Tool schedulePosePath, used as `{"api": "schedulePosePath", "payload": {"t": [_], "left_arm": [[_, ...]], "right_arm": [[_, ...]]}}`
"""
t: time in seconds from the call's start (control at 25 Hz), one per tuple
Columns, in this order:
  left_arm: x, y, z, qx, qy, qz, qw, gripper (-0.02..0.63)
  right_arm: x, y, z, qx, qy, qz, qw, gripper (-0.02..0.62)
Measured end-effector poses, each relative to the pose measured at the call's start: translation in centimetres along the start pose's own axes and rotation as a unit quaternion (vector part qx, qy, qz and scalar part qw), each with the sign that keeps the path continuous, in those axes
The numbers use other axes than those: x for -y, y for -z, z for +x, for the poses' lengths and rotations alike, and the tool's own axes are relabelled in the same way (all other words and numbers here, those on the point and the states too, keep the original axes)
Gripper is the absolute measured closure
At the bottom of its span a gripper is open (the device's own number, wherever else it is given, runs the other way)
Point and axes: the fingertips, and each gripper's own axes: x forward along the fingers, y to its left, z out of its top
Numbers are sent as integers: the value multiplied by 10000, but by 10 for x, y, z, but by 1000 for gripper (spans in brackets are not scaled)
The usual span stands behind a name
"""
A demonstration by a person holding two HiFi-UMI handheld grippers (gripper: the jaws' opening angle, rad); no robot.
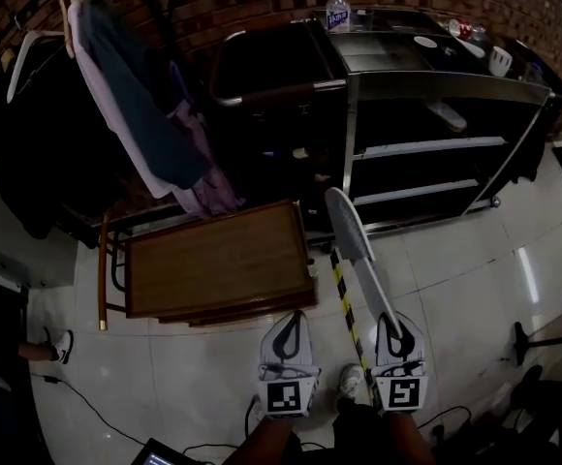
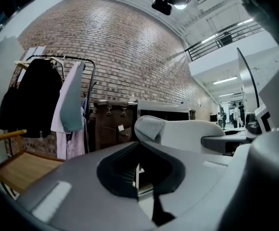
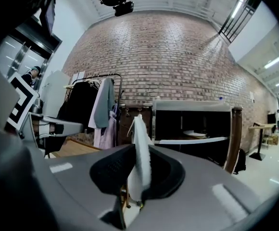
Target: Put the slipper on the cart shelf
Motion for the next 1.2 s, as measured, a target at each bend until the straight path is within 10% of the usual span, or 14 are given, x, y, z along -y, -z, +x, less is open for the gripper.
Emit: {"api": "schedulePosePath", "payload": {"t": [1.2], "left_arm": [[66, -24, 253, 169, 27, -200, 9997, 591]], "right_arm": [[206, 2, 222, -435, 437, 533, 9967, 545]]}}
